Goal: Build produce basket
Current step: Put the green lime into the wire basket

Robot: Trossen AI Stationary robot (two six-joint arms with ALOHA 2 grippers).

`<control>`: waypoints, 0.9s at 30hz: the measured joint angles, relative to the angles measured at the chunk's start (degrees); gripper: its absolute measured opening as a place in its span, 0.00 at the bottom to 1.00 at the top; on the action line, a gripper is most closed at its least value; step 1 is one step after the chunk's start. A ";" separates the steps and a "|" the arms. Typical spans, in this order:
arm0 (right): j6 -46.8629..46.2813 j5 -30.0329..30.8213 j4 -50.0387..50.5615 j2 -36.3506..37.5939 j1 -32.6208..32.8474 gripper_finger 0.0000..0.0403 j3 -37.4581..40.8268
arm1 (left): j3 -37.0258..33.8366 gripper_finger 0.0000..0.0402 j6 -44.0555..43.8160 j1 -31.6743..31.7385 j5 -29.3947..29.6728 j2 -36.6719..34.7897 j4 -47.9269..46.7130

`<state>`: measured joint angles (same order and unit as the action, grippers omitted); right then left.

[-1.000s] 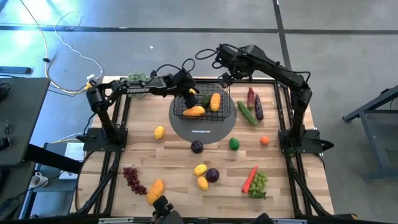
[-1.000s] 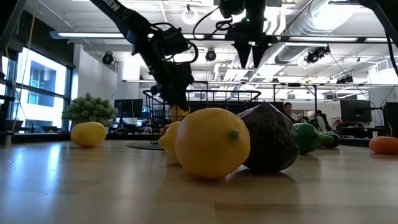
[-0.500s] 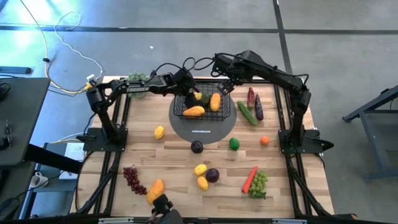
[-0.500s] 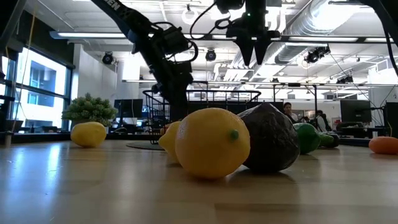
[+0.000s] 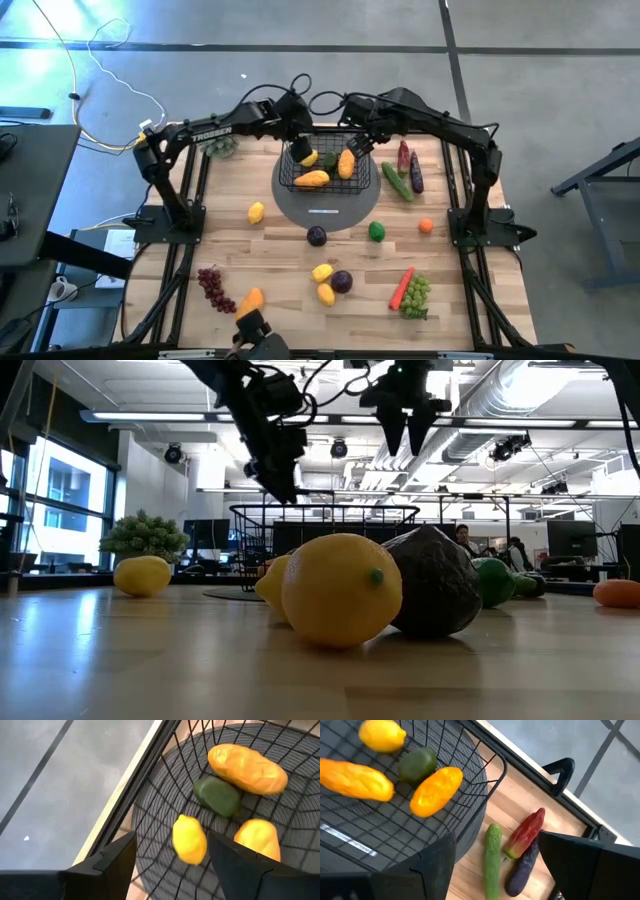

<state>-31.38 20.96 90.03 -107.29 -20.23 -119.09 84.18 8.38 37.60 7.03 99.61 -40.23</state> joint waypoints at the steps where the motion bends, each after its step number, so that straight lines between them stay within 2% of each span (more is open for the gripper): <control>1: -0.94 -0.01 0.01 0.33 0.41 0.65 0.00 | 0.00 0.58 -0.01 0.00 -0.03 -0.46 -1.19; 8: -5.95 -0.03 0.01 2.87 4.74 0.65 0.00 | -0.04 0.58 -0.49 -0.79 -0.39 -4.87 -7.38; 18: -8.26 -0.07 -0.19 3.70 12.46 0.65 0.46 | -0.07 0.58 -5.13 -2.52 -0.04 -14.19 -14.26; 27: -18.03 -3.25 -1.27 11.64 18.43 0.65 18.92 | -0.09 0.58 -9.53 -4.42 1.19 -21.91 -16.61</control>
<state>-49.41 17.70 88.76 -95.65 -1.80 -100.17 84.09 -1.15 33.18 8.22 77.70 -56.85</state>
